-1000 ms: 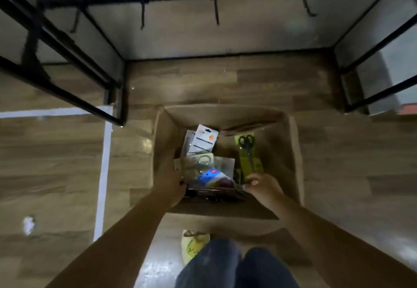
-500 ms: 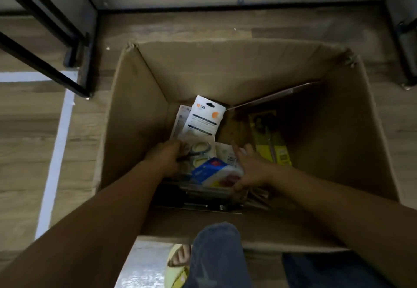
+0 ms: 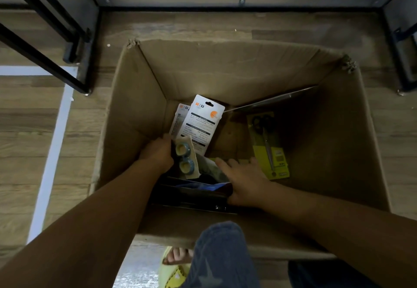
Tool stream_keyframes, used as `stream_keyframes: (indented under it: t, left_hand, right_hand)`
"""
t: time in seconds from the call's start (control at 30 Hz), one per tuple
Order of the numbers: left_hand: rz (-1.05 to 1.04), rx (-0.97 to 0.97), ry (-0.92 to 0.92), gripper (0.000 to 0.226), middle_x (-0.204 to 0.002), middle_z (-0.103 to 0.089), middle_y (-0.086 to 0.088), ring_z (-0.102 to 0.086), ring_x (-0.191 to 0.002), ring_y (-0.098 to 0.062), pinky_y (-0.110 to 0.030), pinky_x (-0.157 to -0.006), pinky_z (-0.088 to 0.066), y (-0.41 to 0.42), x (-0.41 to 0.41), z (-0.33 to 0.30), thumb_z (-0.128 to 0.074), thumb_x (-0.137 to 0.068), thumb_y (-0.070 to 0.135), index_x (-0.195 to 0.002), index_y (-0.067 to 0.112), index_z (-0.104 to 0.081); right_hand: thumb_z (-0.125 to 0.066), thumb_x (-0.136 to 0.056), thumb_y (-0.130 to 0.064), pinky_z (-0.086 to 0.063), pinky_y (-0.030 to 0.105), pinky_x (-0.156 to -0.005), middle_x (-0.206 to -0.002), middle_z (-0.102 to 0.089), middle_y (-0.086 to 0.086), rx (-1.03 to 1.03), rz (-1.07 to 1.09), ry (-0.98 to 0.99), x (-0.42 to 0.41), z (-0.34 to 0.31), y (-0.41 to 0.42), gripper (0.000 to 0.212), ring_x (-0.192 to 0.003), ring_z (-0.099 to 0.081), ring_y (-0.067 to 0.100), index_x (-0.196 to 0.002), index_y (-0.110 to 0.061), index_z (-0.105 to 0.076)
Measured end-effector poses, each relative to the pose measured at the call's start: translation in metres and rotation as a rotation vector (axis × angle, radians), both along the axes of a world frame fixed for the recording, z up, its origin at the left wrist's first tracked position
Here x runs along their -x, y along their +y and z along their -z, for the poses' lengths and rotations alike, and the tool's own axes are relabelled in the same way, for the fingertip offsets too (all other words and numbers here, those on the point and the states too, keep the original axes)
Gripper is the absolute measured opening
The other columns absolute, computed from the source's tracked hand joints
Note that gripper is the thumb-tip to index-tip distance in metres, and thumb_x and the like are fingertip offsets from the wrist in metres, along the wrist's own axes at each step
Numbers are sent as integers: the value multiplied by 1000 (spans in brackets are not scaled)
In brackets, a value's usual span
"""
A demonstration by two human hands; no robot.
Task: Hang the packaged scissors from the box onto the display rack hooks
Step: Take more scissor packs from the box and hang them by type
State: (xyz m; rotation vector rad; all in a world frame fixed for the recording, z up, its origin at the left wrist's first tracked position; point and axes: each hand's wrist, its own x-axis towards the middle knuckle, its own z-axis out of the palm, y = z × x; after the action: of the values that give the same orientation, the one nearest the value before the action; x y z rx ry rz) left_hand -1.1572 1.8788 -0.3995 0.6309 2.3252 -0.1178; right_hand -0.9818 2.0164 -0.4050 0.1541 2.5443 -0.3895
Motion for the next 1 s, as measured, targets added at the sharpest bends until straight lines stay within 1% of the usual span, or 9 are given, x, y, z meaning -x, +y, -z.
stream_keyframes:
  t: [0.07, 0.17, 0.23, 0.47, 0.6, 0.7, 0.83, 0.9, 1.0]
  left_hand:
    - [-15, 0, -8, 40, -129, -50, -19, -51, -116, -35, -39, -92, -43, 0, 0, -1, -55, -87, 7, -124, 5, -40]
    - [-36, 8, -19, 39, -127, -51, -18, -52, -115, -34, -40, -91, -44, 1, 0, -3, -56, -88, 8, -124, 6, -40]
    - [-58, 3, -24, 40, -128, -51, -19, -51, -116, -35, -41, -92, -44, 2, 0, -3, -55, -89, 9, -125, 5, -40]
    - [-356, -151, -56, 36, -124, -53, -24, -52, -113, -38, -37, -89, -42, 2, 4, -4, -55, -89, 8, -123, 0, -46]
    - [-602, -250, -199, 28, -117, -58, -26, -56, -105, -39, -34, -76, -45, -1, 5, -9, -55, -90, 5, -116, -4, -56]
    - [-880, -397, -378, 34, -92, -60, -17, -59, -78, -30, -30, -57, -45, 3, 0, -25, -61, -92, 25, -113, -1, -57]
    - [-1103, -651, -442, 45, -90, -61, -16, -59, -79, -29, -38, -78, -49, 13, -8, -60, -51, -94, 44, -101, 2, -63]
    - [-1150, -734, -423, 41, -83, -60, -17, -57, -78, -27, -36, -76, -47, 18, -12, -92, -52, -94, 43, -85, 5, -64]
    - [-1085, -800, -430, 38, -89, -61, -20, -54, -85, -24, -33, -77, -40, 19, -19, -151, -53, -95, 39, -91, 3, -66]
  right_hand:
    - [-69, -75, -46, -27, 56, -103, -137, -35, 14, 70, 69, -74, 1, 4, -3, 97, -120, -44, 36, -144, -31, -2]
    - [-73, -74, -43, -44, 40, -85, -136, -38, 16, 124, 79, -121, 4, 6, -4, 103, -114, -49, 35, -145, -35, 0]
    - [-74, -73, -43, -41, 32, -72, -126, -52, 13, 82, 23, -77, 7, 5, -1, 104, -105, -56, 30, -146, -35, 0]
    - [-74, -74, -29, -42, 26, -77, -114, -59, 2, 210, 341, -104, 13, -9, 19, 62, -107, -54, 21, -130, -34, -46]
    - [-78, -70, -24, -45, 25, -75, -113, -63, 2, 146, 431, -139, 6, -28, 41, 49, -104, -58, 18, -116, -23, -60]
    - [-75, -71, -19, -45, 25, -74, -103, -64, -1, 152, 483, -71, 3, -47, 55, 42, -96, -59, 18, -111, -24, -63]
    - [-79, -64, -16, -42, 24, -71, -96, -65, 2, 194, 630, -16, 0, -85, 68, 43, -88, -59, 18, -105, -17, -65]
    - [-82, -58, -11, -45, 25, -73, -86, -65, 0, 250, 754, 52, 1, -118, 75, 43, -88, -62, 21, -99, -17, -69]
    - [-86, -50, -5, -50, 32, -75, -72, -60, -1, 325, 898, 122, 11, -183, 86, 44, -80, -61, 20, -91, -12, -71]
